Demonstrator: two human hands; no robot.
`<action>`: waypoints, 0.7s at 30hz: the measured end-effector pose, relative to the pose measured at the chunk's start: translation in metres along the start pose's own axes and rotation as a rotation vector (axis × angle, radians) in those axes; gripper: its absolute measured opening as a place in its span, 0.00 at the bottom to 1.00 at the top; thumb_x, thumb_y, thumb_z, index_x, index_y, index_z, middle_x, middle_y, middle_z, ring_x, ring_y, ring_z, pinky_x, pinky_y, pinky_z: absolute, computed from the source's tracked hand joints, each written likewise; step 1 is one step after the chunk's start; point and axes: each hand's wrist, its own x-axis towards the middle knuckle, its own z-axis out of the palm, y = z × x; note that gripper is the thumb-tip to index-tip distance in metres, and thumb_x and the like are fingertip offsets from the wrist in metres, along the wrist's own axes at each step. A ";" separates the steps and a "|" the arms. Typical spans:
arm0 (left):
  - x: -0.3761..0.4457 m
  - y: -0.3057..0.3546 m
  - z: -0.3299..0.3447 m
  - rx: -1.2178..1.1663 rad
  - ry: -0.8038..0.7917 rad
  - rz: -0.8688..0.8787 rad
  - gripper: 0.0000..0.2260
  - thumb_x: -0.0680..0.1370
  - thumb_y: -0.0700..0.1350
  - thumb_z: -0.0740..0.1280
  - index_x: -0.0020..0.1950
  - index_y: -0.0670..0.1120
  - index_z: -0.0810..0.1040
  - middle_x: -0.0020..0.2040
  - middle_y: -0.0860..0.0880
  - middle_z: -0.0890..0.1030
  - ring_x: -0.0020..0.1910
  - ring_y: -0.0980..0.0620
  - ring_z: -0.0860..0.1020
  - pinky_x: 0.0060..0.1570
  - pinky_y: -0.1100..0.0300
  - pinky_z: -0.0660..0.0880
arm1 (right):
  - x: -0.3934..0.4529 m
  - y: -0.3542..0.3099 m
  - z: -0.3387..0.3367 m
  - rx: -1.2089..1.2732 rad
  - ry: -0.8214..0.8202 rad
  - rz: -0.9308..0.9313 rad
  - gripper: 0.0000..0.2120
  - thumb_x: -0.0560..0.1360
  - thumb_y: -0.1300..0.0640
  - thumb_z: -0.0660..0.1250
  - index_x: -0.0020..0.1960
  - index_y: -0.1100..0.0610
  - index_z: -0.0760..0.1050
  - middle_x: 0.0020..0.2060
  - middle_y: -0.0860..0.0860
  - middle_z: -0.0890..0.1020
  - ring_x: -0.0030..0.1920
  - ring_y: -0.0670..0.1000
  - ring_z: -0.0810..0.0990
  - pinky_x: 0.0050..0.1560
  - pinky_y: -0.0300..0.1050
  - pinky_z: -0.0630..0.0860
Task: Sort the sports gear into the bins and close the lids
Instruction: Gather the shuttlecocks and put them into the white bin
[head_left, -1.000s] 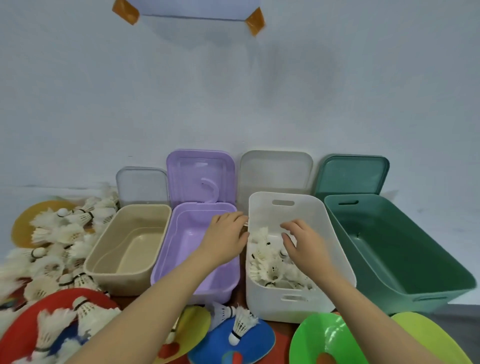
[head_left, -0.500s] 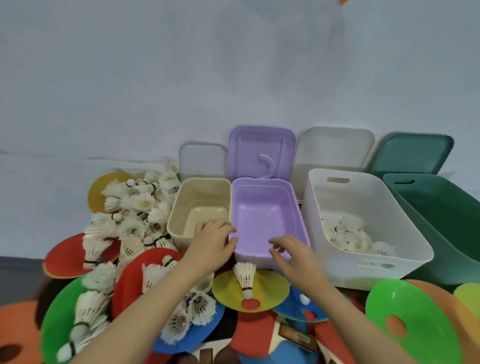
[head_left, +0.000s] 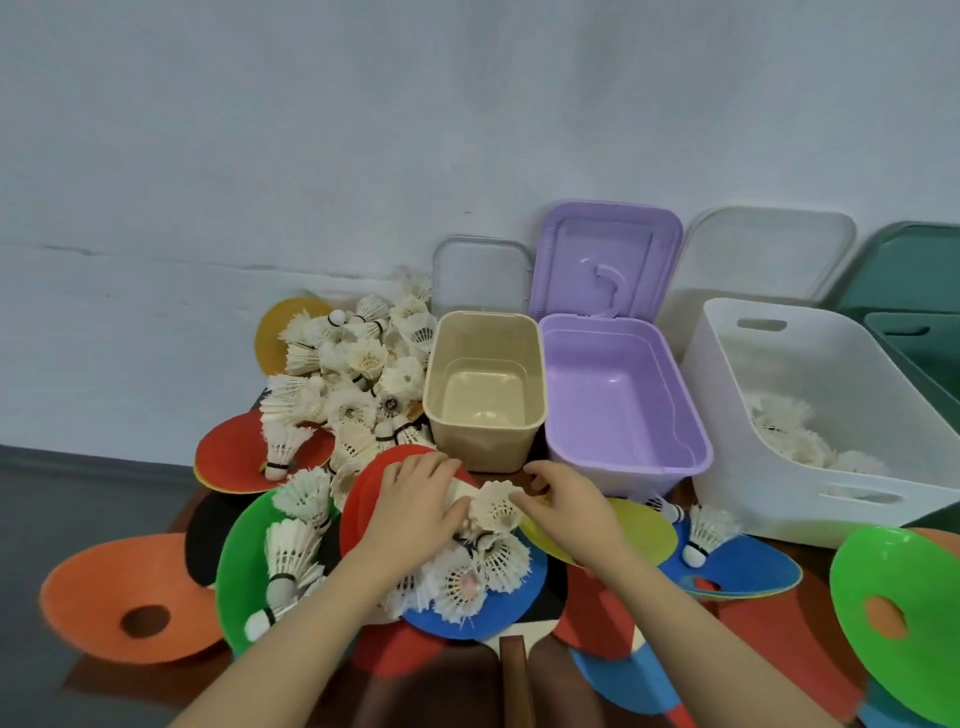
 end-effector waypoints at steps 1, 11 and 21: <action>-0.003 -0.006 -0.001 -0.001 0.008 -0.014 0.22 0.79 0.55 0.57 0.72 0.50 0.64 0.71 0.53 0.65 0.70 0.53 0.61 0.66 0.55 0.55 | 0.003 -0.004 0.005 -0.009 -0.010 0.023 0.20 0.75 0.47 0.64 0.64 0.52 0.72 0.51 0.47 0.80 0.51 0.47 0.78 0.50 0.46 0.75; -0.020 -0.047 0.005 -0.012 0.084 -0.114 0.19 0.76 0.51 0.65 0.65 0.45 0.74 0.65 0.46 0.72 0.66 0.43 0.67 0.65 0.47 0.62 | -0.001 -0.014 0.006 0.270 0.273 0.060 0.07 0.75 0.61 0.64 0.50 0.54 0.78 0.42 0.43 0.79 0.45 0.43 0.77 0.46 0.41 0.74; -0.011 -0.041 -0.013 -0.252 0.343 0.055 0.02 0.71 0.42 0.74 0.42 0.45 0.84 0.46 0.50 0.82 0.46 0.50 0.79 0.48 0.54 0.74 | -0.010 -0.013 -0.003 0.317 0.306 -0.016 0.06 0.75 0.61 0.65 0.48 0.52 0.78 0.42 0.40 0.79 0.46 0.39 0.77 0.46 0.38 0.74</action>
